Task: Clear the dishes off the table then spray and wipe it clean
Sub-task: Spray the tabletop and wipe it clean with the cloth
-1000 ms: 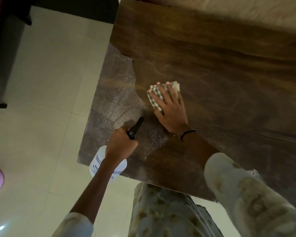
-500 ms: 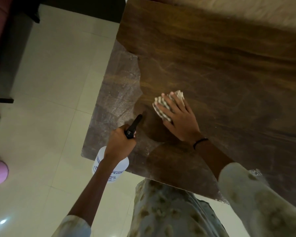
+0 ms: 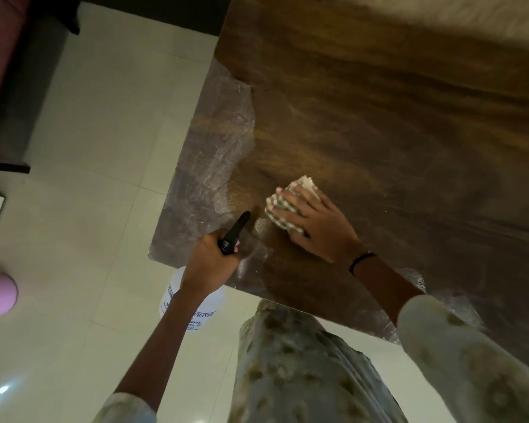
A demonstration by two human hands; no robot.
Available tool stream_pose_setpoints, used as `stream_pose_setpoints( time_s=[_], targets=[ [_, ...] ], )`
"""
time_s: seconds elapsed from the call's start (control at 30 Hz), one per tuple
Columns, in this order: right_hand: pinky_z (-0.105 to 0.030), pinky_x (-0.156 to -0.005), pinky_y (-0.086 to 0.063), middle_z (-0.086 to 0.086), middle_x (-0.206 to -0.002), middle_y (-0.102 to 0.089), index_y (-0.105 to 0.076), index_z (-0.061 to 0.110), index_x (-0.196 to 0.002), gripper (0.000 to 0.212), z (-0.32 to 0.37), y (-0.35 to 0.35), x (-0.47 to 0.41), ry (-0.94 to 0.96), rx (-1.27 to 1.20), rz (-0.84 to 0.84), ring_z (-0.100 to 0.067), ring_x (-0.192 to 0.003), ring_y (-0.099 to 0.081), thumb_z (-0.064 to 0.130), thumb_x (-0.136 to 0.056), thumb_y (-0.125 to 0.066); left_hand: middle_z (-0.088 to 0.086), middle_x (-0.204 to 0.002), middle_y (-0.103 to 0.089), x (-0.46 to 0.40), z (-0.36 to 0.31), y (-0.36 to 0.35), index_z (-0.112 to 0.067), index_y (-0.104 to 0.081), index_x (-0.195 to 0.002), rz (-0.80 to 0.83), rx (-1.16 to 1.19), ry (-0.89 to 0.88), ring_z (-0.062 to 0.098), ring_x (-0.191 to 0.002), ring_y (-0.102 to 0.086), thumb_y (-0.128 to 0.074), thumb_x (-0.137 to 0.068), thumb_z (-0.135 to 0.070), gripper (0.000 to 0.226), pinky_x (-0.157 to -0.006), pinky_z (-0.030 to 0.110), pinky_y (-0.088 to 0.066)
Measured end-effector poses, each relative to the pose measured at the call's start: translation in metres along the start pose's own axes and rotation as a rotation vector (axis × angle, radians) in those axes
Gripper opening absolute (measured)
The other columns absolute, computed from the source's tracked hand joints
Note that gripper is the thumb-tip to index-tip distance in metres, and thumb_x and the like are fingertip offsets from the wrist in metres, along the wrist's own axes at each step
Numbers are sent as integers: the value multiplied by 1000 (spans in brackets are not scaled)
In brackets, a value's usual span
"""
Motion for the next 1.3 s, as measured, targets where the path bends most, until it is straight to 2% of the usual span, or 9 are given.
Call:
stream_pose_setpoints(
  time_s=[0.2, 0.4, 0.53, 0.67, 0.77, 0.93, 1.13, 1.23, 1.3],
  targets=[
    [-51, -120, -14, -3, -160, -26, -33, 32, -151, 56, 14, 1, -50, -295, -77, -137, -29, -150, -15, 36, -96, -43, 18, -72, -67, 22, 23, -14, -13, -66, -82, 27, -4, 33, 31, -56, -55, -59, -78, -3, 13, -55, 35, -44],
    [-50, -121, -14, -2, -162, -22, -29, 31, -153, 55, 56, -14, -7, 93, -20, -32, -27, -151, -13, 40, -99, -37, 16, -68, -66, 46, 36, -34, -14, -66, -87, 65, -62, 23, 36, -57, -58, -57, -74, -6, 18, -52, 42, -48],
    [-48, -121, -14, 0, -163, -18, -23, 34, -154, 62, 34, -14, 29, -31, -17, -17, -25, -151, -10, 42, -96, -42, 16, -70, -67, 51, 51, -35, -13, -67, -88, 37, -45, 101, 37, -57, -57, -57, -75, -5, 18, -51, 44, -48],
    [-49, -121, -15, 0, -163, -19, -24, 34, -154, 61, 36, -14, 32, -94, -21, -3, -24, -151, -10, 42, -95, -40, 7, -53, -55, 53, 60, -27, -10, -64, -84, -42, -72, 124, 25, -43, -45, -57, -78, -2, 12, -44, 29, -35],
    [-48, -121, -14, 0, -162, -20, -25, 33, -153, 61, 34, -14, 32, -94, -14, 2, -24, -151, -11, 41, -95, -40, 13, -54, -54, 52, 66, -19, -6, -59, -76, -71, -81, 129, 34, -50, -46, -57, -78, -1, 6, -48, 28, -33],
    [-49, -120, -16, 0, -162, -21, -28, 34, -152, 60, 38, -13, 24, -123, -22, -22, -25, -151, -12, 40, -94, -44, 14, -57, -57, 47, 71, -5, -14, -63, -83, -74, -74, 83, 38, -55, -49, -59, -79, -3, 13, -50, 28, -36],
    [-48, -120, -15, -1, -159, -29, -35, 33, -150, 54, 65, -9, -17, -245, -43, -104, -26, -149, -19, 37, -96, -43, 4, -47, -44, 52, 83, 7, -11, -50, -61, -170, -71, 88, 28, -46, -35, -58, -79, 0, 23, -46, 28, -29],
    [-49, -121, -9, -2, -160, -28, -35, 31, -150, 53, 101, -18, -33, -198, -71, -95, -27, -149, -18, 37, -97, -43, -2, -49, -48, 59, 85, 12, -9, -60, -71, -154, -20, 69, 19, -44, -39, -59, -78, 2, 13, -47, 26, -33],
    [-49, -122, -9, -3, -160, -26, -35, 30, -150, 53, 131, -28, -26, -86, -80, -75, -29, -150, -16, 36, -98, -43, -5, -54, -53, 61, 85, 15, -7, -64, -78, -144, 16, 81, 12, -43, -43, -57, -77, 5, 14, -46, 15, -34]
  ],
)
Point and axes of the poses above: each hand's wrist, its own x-axis away from the middle knuckle, its own y-axis out of the back of the hand, z = x × y, the point moved 7 cm from there along -x, towards the middle knuckle
